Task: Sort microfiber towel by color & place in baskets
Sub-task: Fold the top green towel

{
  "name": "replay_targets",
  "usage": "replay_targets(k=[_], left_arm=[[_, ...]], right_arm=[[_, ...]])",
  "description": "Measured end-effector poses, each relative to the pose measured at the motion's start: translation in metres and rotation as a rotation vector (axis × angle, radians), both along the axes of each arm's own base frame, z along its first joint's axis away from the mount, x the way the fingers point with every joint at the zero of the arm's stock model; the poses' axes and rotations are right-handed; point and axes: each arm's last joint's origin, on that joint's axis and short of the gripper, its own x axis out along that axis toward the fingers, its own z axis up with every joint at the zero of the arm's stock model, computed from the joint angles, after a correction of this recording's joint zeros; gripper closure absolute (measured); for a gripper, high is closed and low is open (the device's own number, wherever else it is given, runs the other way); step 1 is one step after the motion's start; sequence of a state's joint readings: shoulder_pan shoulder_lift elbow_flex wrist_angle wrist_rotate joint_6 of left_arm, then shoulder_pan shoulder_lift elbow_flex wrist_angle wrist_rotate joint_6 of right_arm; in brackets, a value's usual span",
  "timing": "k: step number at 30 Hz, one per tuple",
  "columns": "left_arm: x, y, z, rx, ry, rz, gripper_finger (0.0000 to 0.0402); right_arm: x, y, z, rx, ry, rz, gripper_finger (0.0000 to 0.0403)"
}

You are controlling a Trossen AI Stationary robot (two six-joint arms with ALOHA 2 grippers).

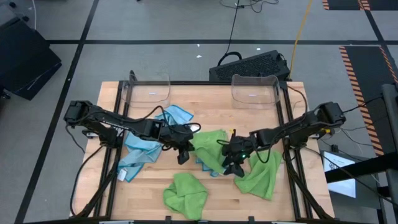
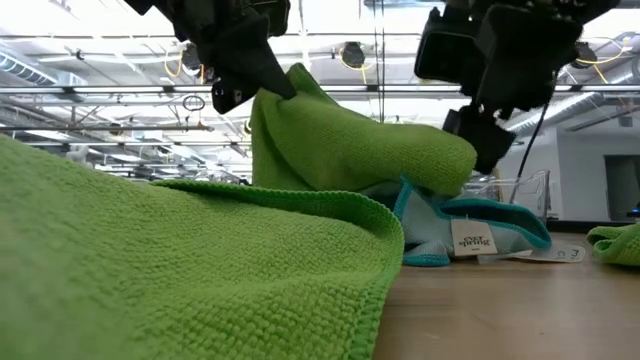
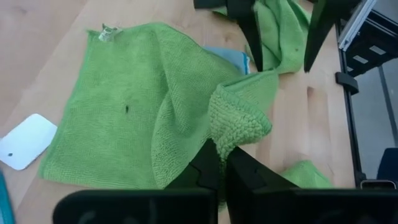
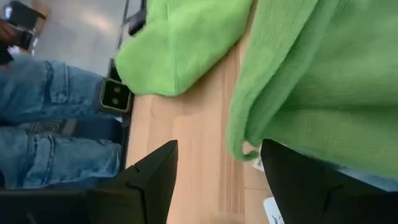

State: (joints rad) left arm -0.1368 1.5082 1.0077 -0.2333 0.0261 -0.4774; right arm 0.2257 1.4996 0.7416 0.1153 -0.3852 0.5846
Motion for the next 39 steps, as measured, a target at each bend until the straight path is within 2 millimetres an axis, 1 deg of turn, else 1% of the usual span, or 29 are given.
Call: replay_targets(k=[2,5,12,15,19,25,28,33,36,39], left_arm=[[0.000,0.000,0.000,0.003,0.000,0.000,0.0391],[0.000,0.000,0.000,0.003,0.000,0.000,0.0397],[0.000,0.000,0.000,0.006,0.001,-0.002,0.0393],[0.000,0.000,0.000,0.005,0.001,-0.003,0.0397],[0.000,0.000,0.000,0.005,0.001,-0.003,0.0391],[0.000,0.000,0.000,0.009,0.000,-0.008,0.0397],[0.000,0.000,0.000,0.009,0.000,-0.008,0.0392],[0.000,0.000,0.000,0.009,0.000,-0.008,0.0397],[0.000,0.000,0.000,0.010,0.000,-0.008,0.0392],[0.000,0.000,0.000,0.010,0.003,-0.009,0.0396]], right_arm=[[0.002,0.003,-0.004,-0.005,0.004,0.003,0.0178],[0.002,0.004,-0.004,-0.032,-0.015,0.004,0.0182],[0.003,0.000,-0.004,-0.092,-0.024,-0.071,0.0190],[0.002,0.000,-0.005,-0.096,-0.017,-0.074,0.0190],[0.002,0.000,-0.005,-0.102,-0.019,-0.087,0.0190],[0.005,-0.001,-0.002,-0.152,-0.078,-0.111,0.0197],[0.006,0.000,-0.002,-0.140,-0.084,-0.098,0.0215],[0.009,0.002,-0.011,-0.096,-0.061,-0.055,0.0267],[0.011,0.003,-0.011,-0.085,-0.073,-0.056,0.0302],[0.011,0.003,-0.011,-0.074,-0.065,-0.064,0.0351]])
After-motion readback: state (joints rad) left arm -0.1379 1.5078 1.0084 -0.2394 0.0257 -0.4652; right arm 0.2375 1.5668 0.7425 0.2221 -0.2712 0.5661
